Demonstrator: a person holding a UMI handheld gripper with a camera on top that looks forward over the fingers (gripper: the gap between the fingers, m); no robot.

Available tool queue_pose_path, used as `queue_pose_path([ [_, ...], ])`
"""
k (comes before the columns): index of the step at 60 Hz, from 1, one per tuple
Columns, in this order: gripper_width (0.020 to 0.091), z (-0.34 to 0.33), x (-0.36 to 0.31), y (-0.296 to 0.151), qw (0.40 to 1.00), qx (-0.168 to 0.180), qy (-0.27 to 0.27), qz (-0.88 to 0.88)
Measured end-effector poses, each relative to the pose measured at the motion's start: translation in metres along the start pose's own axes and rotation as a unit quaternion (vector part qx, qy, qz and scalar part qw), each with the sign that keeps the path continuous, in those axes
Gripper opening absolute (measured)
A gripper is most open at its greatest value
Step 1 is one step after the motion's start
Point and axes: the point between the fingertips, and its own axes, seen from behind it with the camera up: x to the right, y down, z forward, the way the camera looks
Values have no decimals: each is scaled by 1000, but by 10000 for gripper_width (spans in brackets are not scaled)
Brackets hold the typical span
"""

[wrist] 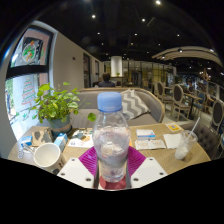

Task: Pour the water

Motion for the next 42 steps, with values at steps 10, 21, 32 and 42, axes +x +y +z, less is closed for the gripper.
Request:
queue_pose_path([
  [10,366,12,1,43,1000,-21,-7,-5],
  [21,420,10,5,41,1000,0,-2,4],
  [32,651,8,7,48,999,-37,8,10],
  [42,856,-26,11,55,996,-88,26,21],
])
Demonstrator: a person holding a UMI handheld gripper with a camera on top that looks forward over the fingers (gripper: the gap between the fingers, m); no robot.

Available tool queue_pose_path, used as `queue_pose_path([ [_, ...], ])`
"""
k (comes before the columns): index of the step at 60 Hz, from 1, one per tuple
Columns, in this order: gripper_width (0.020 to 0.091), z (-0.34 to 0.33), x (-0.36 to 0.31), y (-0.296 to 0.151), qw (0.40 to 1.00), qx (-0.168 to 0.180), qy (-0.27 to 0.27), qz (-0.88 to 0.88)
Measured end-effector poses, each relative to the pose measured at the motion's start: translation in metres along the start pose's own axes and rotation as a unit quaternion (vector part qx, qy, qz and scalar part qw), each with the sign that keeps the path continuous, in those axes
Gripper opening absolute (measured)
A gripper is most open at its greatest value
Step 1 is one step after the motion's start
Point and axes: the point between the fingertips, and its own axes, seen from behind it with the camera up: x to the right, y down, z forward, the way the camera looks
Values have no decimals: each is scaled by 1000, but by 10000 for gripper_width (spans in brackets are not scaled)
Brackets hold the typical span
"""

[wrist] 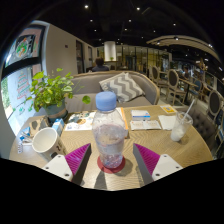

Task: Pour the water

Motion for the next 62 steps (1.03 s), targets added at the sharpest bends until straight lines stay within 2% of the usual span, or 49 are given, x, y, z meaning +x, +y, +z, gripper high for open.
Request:
queue_pose_path([
  [13,854,-98,-8,3,998,-55,28,7],
  [21,856,-177,-20,1,996,-69,52,5],
  [39,855,-284,-45,2,996,-53,77,-5],
  [62,855,-307,-52,7,995,-47,74,-37],
])
